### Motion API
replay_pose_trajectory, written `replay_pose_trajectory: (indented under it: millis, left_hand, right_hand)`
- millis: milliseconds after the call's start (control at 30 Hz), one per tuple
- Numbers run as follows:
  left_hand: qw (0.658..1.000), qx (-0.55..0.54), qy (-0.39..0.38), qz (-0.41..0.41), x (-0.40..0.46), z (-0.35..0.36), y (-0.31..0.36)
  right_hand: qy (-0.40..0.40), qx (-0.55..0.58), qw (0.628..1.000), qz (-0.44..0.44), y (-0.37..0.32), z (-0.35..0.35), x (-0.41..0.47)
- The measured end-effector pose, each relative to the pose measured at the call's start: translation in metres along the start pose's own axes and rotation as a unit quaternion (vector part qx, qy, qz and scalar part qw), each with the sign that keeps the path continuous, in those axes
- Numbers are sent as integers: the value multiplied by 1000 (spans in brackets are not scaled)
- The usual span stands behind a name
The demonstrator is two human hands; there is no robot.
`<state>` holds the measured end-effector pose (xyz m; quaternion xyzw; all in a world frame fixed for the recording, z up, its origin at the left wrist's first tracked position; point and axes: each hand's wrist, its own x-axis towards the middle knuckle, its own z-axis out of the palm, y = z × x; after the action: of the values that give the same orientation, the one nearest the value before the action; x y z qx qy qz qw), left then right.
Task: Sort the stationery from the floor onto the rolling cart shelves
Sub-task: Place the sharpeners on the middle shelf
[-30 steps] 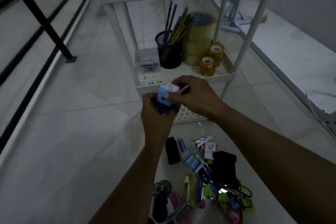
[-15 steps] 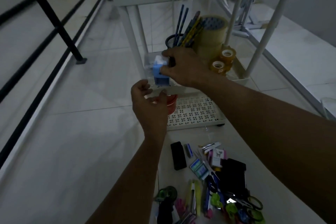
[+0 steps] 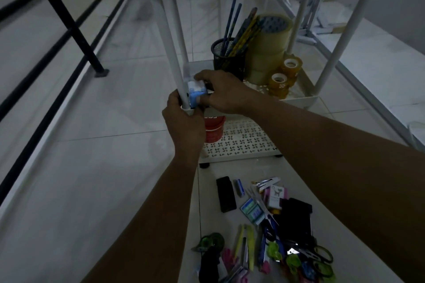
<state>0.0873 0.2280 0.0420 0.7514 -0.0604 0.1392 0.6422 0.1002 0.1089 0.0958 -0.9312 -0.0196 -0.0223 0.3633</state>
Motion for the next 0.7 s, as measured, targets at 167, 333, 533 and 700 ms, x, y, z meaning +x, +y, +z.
replay_pose_trajectory:
  millis: [167,333,533,700]
  left_hand:
    - [999,31,1,-23,-3,-3,-3]
    - [995,40,58,-72,-26,-1,-11]
    - [975,51,31,-214,-76,7,-46]
    - [885,159,-279,-338,-109,21,-92]
  right_hand:
    - [25,48,998,12,3,-1,-5]
    - [124,68,990,0,6,-7,-28]
    - [229,52,971,-45,34,17,-94]
    - [104,2,992,71,85,59,-141]
